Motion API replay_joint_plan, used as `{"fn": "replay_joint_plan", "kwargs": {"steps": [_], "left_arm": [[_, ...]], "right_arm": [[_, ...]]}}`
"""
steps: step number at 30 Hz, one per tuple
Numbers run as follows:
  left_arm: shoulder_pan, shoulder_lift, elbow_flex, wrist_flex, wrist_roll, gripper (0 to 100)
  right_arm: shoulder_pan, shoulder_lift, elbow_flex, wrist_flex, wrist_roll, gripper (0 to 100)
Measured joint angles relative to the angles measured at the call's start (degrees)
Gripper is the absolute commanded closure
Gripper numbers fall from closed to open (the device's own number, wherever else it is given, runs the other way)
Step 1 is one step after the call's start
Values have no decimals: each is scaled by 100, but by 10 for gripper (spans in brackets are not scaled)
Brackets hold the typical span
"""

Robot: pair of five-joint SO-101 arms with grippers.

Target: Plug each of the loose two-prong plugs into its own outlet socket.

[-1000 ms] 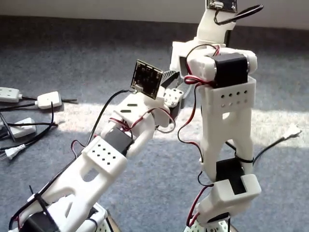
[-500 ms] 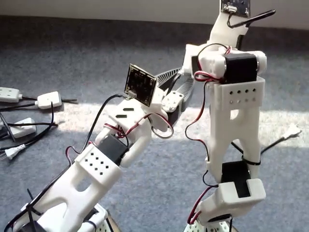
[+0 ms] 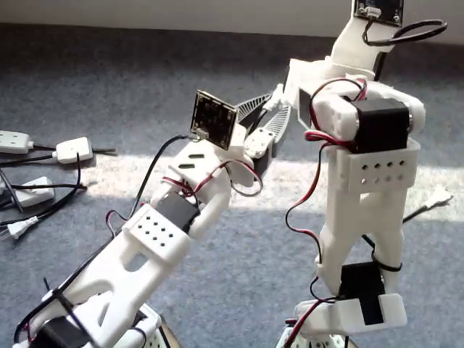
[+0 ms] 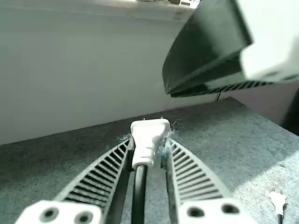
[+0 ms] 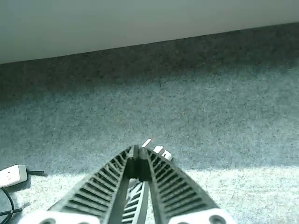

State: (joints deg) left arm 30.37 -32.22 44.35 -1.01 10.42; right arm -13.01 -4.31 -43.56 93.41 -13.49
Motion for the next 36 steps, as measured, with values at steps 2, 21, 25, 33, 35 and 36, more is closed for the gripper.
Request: {"fn": "replay_joint_plan", "kwargs": {"steps": [2,21,25,33,35,36], "left_arm": [[-9,352,0,-79,0,995],[-62,1090,0,-97,-686,995],[-35,756,26,-79,-686,995],[167,-686,360,791,-695,995],[141,-712,202,1327,-695,995],[149,-668,88,1618,-686,995]], "right_arm": [[0,-53,0,-9,0,991],[1486,-79,1152,-308,0,990],[1099,-79,1196,-492,0,990],[1187,-79,1231,-633,0,990],[1468,-79,1292,-615,0,990],[1600,-79,1407,-615,0,990]]}}
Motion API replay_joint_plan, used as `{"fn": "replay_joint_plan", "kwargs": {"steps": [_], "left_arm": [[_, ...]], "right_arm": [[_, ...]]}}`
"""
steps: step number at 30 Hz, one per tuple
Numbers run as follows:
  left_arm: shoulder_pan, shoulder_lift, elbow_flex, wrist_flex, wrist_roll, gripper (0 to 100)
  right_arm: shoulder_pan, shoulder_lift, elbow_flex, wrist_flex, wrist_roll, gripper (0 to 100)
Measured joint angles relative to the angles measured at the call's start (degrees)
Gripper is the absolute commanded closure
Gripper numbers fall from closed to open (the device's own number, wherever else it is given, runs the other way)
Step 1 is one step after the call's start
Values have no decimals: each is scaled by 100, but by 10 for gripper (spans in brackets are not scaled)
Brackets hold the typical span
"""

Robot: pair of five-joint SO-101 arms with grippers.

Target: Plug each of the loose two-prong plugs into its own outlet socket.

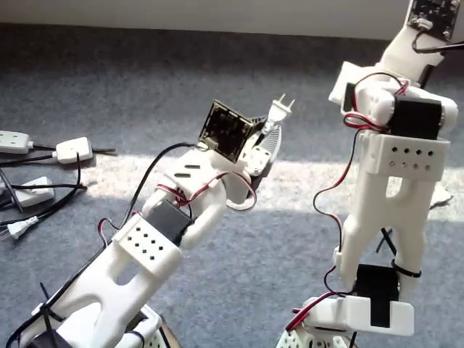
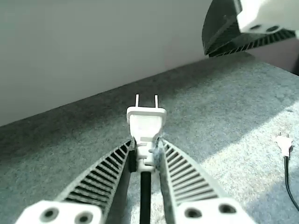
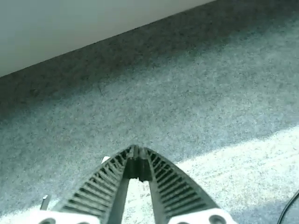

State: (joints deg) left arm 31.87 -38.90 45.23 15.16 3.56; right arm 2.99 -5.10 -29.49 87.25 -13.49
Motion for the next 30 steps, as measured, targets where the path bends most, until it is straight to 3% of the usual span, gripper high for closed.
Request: {"fn": "replay_joint_plan", "kwargs": {"steps": [8,20,30], "left_arm": [[18,1389,-1767,2207,-9,995],[-44,3798,-5820,5723,-712,994],[-730,6295,-8765,7112,-1204,994]], "right_arm": [[712,0,1178,-35,0,990],[1714,0,3824,-1108,0,991],[1846,0,6382,-2927,0,991]]}}
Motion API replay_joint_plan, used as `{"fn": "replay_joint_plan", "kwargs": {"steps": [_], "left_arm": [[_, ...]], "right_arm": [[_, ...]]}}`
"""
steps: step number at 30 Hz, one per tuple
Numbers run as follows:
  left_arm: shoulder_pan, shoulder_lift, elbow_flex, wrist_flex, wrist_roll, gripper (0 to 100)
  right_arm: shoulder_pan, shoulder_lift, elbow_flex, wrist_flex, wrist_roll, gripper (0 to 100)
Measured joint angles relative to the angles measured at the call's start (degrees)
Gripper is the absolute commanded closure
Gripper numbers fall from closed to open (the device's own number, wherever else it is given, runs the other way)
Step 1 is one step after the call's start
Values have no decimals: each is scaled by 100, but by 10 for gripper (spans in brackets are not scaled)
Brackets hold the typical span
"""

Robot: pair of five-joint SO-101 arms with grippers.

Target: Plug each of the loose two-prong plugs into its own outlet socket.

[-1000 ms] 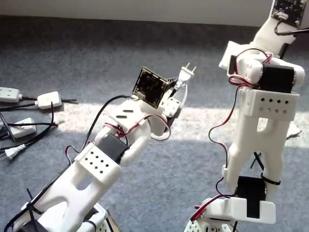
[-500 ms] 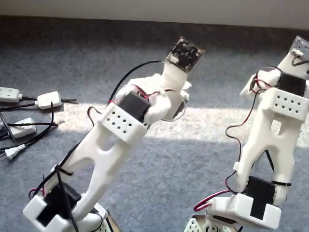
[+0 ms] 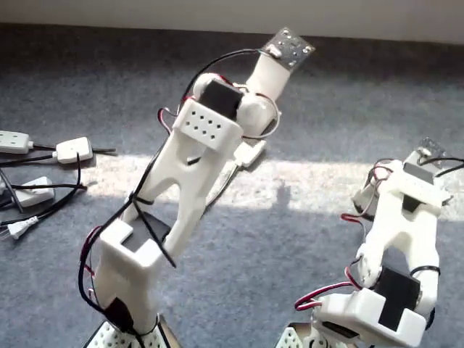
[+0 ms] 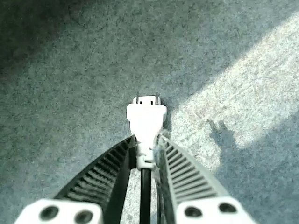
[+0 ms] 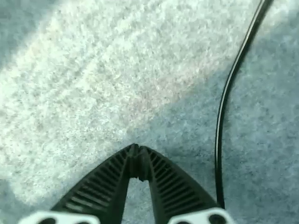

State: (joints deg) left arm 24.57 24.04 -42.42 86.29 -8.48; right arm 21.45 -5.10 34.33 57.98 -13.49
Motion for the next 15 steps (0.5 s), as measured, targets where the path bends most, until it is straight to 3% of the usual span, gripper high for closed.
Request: {"fn": "replay_joint_plan", "kwargs": {"steps": [7,15], "left_arm": [[-70,1415,-1530,782,-422,994],[-105,2154,-2382,1319,-431,994]], "right_arm": [[-9,0,519,-633,0,991],[-53,0,571,-791,0,991]]}}
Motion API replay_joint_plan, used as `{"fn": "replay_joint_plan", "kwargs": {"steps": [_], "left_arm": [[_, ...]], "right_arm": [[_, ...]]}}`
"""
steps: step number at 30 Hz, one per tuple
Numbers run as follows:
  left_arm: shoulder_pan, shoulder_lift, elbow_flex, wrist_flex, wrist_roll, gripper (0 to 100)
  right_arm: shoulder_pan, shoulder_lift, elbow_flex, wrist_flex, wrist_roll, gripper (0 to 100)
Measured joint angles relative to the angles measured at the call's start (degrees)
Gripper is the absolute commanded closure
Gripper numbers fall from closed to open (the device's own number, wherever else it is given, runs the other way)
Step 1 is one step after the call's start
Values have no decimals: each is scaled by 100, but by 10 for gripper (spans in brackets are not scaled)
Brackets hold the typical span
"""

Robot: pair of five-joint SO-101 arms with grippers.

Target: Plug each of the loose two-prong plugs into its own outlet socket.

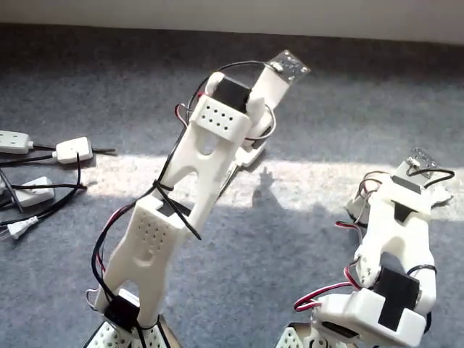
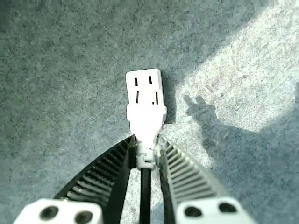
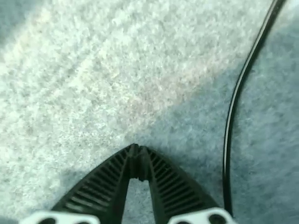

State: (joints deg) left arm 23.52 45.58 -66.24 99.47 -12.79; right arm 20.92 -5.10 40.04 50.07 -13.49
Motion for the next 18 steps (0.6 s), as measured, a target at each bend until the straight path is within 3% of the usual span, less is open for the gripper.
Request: {"fn": "replay_joint_plan", "kwargs": {"steps": [8,14,18], "left_arm": [[466,-782,-554,70,18,994],[1363,-2013,-563,70,527,994],[1644,-2681,79,70,703,994]], "right_arm": [[-123,-220,0,-220,-132,991],[-404,-1424,0,-237,-255,991],[-651,-2295,0,-237,-255,991]]}}
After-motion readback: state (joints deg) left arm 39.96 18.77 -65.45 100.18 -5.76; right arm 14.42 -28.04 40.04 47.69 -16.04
